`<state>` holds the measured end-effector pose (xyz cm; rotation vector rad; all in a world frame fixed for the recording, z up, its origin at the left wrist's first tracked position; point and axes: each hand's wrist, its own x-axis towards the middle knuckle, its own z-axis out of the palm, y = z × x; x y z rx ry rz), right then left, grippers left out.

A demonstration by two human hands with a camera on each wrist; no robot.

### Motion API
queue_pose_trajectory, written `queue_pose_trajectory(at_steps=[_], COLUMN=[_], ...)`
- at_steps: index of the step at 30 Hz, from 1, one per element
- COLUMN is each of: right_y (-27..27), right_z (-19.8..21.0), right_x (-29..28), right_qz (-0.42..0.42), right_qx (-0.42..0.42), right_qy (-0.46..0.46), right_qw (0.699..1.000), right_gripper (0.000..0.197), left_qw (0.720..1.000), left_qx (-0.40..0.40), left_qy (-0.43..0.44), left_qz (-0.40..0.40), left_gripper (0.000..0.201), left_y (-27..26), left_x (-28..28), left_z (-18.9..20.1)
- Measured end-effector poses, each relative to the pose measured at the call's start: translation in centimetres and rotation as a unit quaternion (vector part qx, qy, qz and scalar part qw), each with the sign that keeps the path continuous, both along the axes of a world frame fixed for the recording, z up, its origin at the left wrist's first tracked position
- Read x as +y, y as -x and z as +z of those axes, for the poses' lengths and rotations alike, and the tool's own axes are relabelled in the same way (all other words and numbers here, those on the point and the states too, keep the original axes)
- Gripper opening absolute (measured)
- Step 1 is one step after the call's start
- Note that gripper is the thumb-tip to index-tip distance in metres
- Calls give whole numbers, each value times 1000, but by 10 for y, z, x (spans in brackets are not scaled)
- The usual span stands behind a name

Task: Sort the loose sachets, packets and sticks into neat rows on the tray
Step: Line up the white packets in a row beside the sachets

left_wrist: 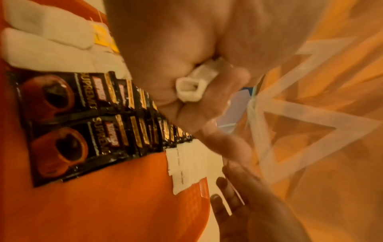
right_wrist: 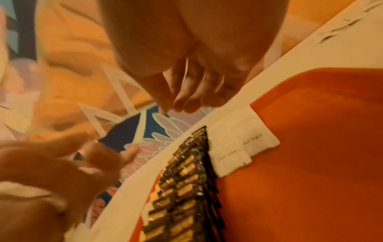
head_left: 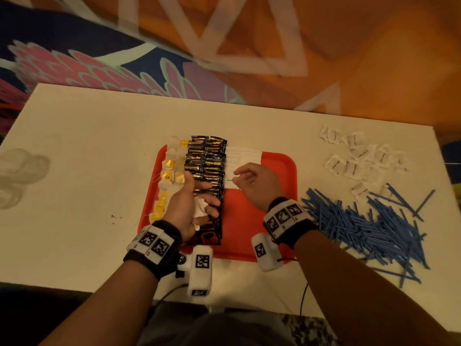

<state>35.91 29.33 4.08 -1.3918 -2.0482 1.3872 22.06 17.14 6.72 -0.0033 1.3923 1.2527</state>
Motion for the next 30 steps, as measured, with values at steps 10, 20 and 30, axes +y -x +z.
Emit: queue_pose_trajectory(at_steps=[10,20,30], right_y=[-30,-64,-70], right_z=[63,79,78], right_x=[-16,-23,-33], right_qz=[147,-6,-68], right_qx=[-16,-11,77], right_qy=[103,22,119], right_qw=[984,1000,988], right_gripper=[5,25,26], left_qw=[982,969,972], left_qx=[-15,33,192], left_qy=[-51,-97,-118], left_qz=[-181,-225,-68], left_gripper=[81,57,17], left_y=[-47,-68,-80], left_x=[20,19,18], left_z=[33,36,36])
